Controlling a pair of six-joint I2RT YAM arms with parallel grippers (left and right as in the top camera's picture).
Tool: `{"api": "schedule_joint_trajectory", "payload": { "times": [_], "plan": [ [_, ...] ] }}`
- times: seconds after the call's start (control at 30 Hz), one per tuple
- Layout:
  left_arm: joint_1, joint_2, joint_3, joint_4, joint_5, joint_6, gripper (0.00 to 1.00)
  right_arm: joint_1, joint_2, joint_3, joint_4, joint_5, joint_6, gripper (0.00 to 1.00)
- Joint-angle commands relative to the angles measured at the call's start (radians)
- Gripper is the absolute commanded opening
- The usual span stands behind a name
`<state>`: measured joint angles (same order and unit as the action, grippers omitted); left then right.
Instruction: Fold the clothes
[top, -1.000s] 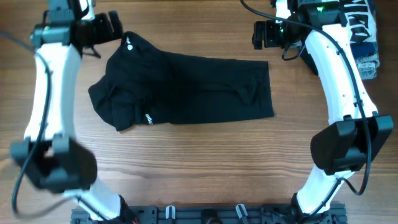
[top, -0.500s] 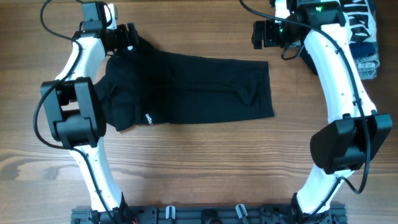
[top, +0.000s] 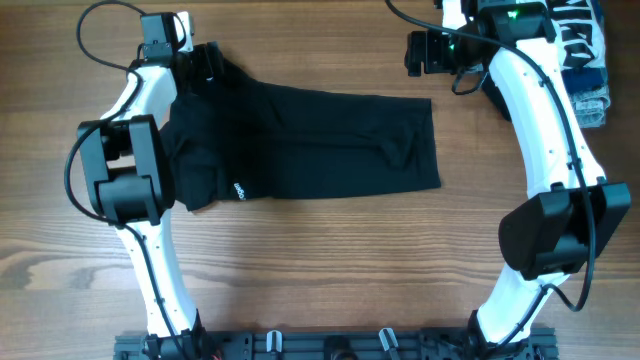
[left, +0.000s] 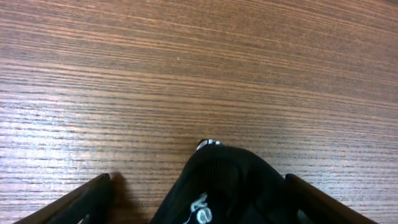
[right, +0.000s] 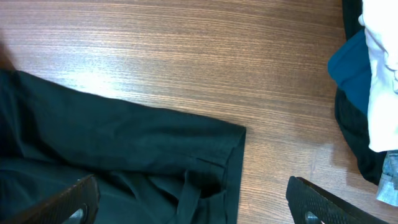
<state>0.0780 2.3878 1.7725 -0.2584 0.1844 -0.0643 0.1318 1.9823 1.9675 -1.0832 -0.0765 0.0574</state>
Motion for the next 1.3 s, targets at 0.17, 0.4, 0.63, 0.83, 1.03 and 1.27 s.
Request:
{"api": "schedule_joint_trajectory", "payload": {
  "times": [0.17, 0.4, 0.63, 0.83, 1.03, 1.27],
  "plan": [
    [-0.053, 0.030, 0.008, 0.017, -0.077, 0.005, 0.47, -0.002, 0.023, 0.007, 0.017, 0.006, -0.001, 0.94],
    [-0.052, -0.002, 0.008, 0.020, -0.128, 0.005, 0.12, -0.002, 0.023, 0.007, 0.044, -0.002, 0.023, 0.93],
    [-0.052, -0.145, 0.008, -0.011, -0.186, 0.005, 0.06, -0.002, 0.025, 0.007, 0.062, -0.010, 0.024, 0.87],
    [-0.053, -0.304, 0.008, -0.222, -0.182, -0.022, 0.04, -0.002, 0.034, 0.002, 0.093, -0.031, 0.030, 0.81],
    [-0.053, -0.406, 0.008, -0.519, -0.174, -0.030, 0.04, -0.002, 0.124, 0.002, 0.104, -0.062, 0.081, 0.60],
    [-0.053, -0.426, 0.008, -0.757, -0.137, -0.079, 0.04, -0.002, 0.251, 0.002, 0.133, -0.080, 0.080, 0.73]
  ]
}}
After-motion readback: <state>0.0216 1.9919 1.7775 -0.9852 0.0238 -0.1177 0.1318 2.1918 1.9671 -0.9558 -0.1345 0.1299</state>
